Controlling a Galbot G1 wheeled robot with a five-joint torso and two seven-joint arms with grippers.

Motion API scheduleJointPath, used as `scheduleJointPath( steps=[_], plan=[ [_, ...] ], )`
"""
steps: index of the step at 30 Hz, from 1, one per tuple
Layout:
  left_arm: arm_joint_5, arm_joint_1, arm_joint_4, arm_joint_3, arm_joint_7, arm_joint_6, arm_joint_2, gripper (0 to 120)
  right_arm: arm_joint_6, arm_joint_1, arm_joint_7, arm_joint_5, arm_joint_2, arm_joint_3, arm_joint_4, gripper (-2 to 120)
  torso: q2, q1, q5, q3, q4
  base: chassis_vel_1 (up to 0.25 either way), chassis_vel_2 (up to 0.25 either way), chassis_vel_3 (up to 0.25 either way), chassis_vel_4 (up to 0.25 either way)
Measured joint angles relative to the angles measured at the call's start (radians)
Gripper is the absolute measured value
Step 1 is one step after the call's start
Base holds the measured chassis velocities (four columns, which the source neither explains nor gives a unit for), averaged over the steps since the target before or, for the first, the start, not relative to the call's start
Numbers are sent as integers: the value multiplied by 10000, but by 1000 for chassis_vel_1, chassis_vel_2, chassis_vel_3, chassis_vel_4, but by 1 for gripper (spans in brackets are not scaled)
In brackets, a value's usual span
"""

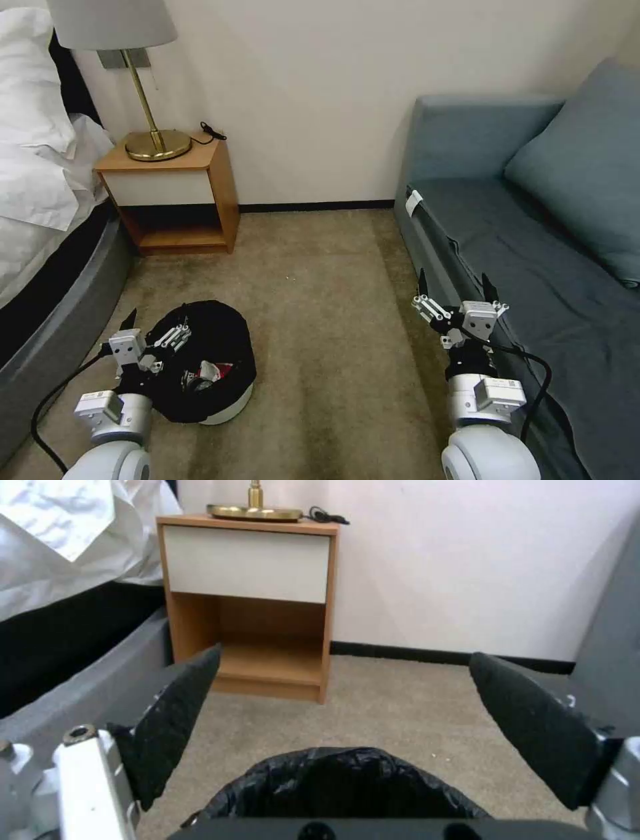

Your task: Pick up the trash bin, then pick up the garbage on the floor and place it into the trash bin.

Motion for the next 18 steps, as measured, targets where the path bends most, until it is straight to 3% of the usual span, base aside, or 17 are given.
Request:
scheduleJointPath(
  steps=[18],
  plan=[
    [-1,-3,12,-10,11,-4,0,100,-3,13,0,17,-11,-4,0,100,0,0,0,0,0,0,0,0,0]
  ],
)
